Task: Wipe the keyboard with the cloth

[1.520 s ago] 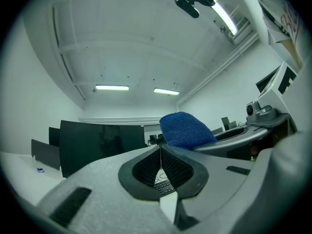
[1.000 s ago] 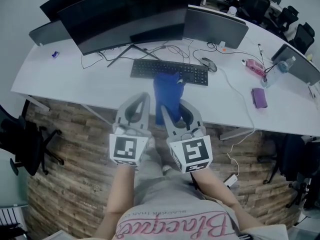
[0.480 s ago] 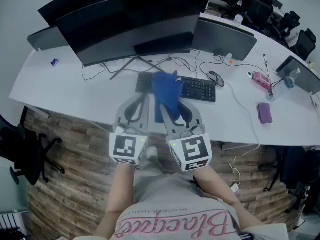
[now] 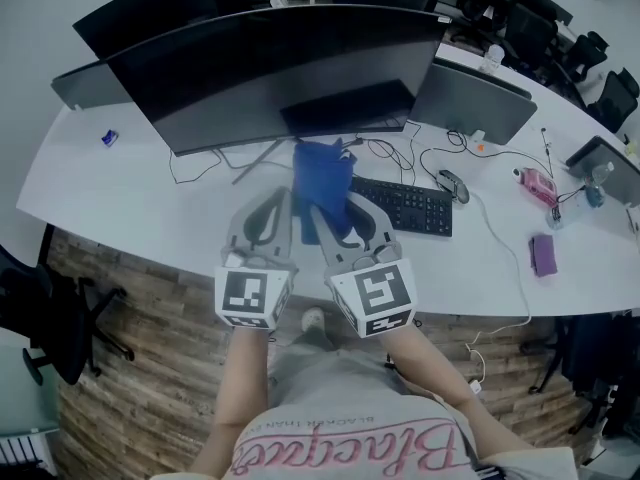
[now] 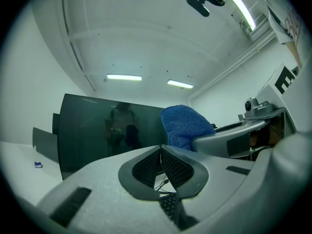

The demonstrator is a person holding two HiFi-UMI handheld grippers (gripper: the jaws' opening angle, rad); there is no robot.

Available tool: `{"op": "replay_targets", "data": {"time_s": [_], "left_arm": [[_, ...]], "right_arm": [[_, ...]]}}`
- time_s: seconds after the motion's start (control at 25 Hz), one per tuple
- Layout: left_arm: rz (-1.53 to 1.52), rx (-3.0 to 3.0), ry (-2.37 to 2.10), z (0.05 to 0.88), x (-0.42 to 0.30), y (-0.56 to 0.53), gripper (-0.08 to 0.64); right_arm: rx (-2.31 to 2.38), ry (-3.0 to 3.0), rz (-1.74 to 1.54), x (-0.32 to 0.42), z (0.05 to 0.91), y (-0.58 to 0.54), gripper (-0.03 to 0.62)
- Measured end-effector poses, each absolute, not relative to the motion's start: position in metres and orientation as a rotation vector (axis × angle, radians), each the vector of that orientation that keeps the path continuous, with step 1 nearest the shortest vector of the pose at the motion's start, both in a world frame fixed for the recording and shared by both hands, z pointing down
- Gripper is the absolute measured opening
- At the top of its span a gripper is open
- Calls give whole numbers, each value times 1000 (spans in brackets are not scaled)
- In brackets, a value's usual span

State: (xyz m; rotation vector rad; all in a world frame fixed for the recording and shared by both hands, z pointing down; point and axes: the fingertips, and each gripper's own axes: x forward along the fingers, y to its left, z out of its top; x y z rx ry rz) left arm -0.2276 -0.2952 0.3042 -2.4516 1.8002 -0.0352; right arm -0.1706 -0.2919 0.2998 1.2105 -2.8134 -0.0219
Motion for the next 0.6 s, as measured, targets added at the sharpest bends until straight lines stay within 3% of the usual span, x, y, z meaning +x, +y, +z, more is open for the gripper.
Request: {"op": "replay_targets", "data": {"time_s": [0.6], "left_arm": [[-131,-2522,1979,382,-314,-379,6]], "right_arm": [[1055,-2740,225,-258,379,-376,103]]}}
